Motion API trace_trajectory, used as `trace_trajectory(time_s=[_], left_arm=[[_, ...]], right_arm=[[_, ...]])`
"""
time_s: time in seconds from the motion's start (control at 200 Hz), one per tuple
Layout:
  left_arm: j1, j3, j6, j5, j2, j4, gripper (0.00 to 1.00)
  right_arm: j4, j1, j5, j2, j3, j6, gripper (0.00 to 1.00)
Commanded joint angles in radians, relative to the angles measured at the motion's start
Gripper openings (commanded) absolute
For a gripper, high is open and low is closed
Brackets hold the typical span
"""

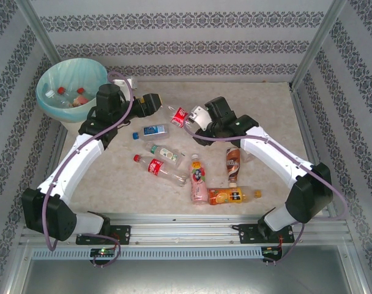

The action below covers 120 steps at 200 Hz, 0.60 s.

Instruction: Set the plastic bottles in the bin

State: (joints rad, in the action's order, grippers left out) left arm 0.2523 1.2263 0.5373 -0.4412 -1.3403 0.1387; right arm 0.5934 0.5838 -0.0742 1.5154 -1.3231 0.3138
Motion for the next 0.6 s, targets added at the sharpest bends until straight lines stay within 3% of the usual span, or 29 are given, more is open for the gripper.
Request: trace_trajectory(time_s=[0.0,0.185,0.38,0.595], left_arm=[[-0.016,-0.015,0.094,-0.044,0.007,-0.099,0.79],[-0.027,-0.047,0.158,-0.082,0.003,-0.154,0.69],[-0.026,-0.041,0.157,-0.111,-0.010,-0.142,0.71],[-0.026,-0.039,0.171,-0.146,-0.013,-0.159,0.33]], right_arm=[[-0.013,0.018,-0.023,-0.029,-0.041,-0.036,0.43],[-0.021,0.052,-0.030,-0.036,-0.047,-0.056,0.43],[-0.043,0.066,-0.040,-0.049,-0.042,-0.082,0.43],[-0.052,0.073,-0.041,-0.057,-0.042,-0.091,0.43]])
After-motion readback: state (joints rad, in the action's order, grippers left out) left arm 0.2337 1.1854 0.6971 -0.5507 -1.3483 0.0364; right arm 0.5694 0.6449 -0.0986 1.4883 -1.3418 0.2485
